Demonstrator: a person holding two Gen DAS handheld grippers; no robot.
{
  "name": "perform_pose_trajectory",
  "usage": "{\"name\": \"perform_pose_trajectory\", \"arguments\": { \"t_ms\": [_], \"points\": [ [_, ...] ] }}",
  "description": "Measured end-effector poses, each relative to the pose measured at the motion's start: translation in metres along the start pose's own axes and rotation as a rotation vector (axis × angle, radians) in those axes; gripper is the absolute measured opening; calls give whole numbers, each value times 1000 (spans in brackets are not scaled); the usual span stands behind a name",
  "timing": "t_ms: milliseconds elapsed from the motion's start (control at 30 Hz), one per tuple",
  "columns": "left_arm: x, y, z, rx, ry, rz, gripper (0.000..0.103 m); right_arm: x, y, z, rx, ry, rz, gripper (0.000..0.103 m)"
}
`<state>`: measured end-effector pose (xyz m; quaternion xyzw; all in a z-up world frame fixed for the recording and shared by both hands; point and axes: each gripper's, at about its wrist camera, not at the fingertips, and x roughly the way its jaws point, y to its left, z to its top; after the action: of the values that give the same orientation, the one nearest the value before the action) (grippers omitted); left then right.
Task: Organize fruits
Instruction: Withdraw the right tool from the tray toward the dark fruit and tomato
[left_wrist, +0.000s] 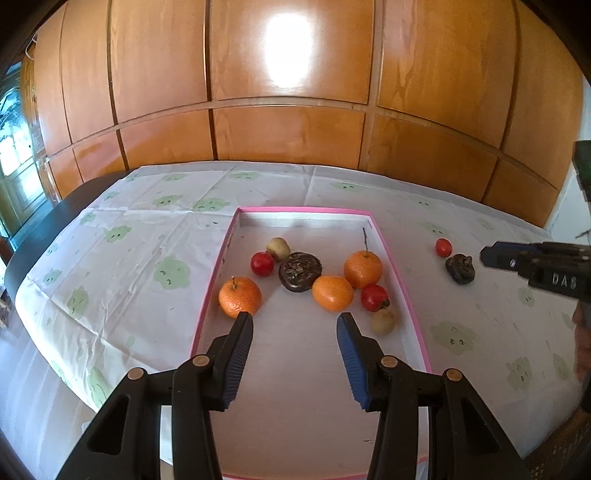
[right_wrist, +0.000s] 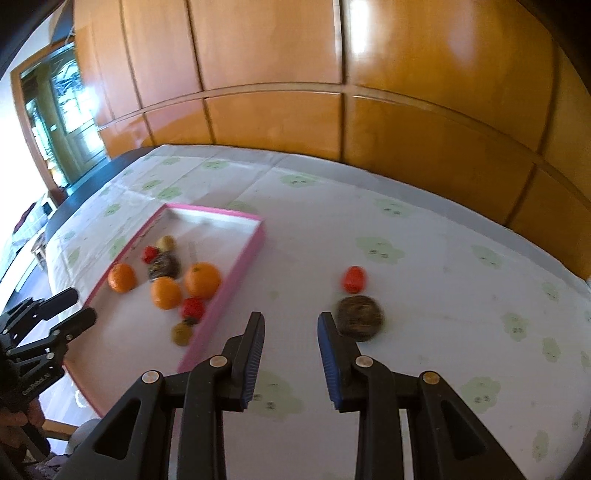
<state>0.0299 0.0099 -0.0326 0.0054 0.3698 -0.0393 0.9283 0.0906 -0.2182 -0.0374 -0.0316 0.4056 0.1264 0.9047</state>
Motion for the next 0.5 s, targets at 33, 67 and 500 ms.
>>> {"name": "perform_pose_trajectory", "arguments": {
  "t_ms": [33, 67, 500],
  "points": [
    [0, -1, 0, 3, 0, -1, 48, -2, -6, 0, 5, -2, -12, 30],
    [0, -2, 0, 7, 0, -3, 48, -4, -13, 0, 10, -4, -27, 30],
    [1, -20, 1, 61, 11, -18, 48, -14, -107, -14, 127, 6, -196, 31]
  ]
}}
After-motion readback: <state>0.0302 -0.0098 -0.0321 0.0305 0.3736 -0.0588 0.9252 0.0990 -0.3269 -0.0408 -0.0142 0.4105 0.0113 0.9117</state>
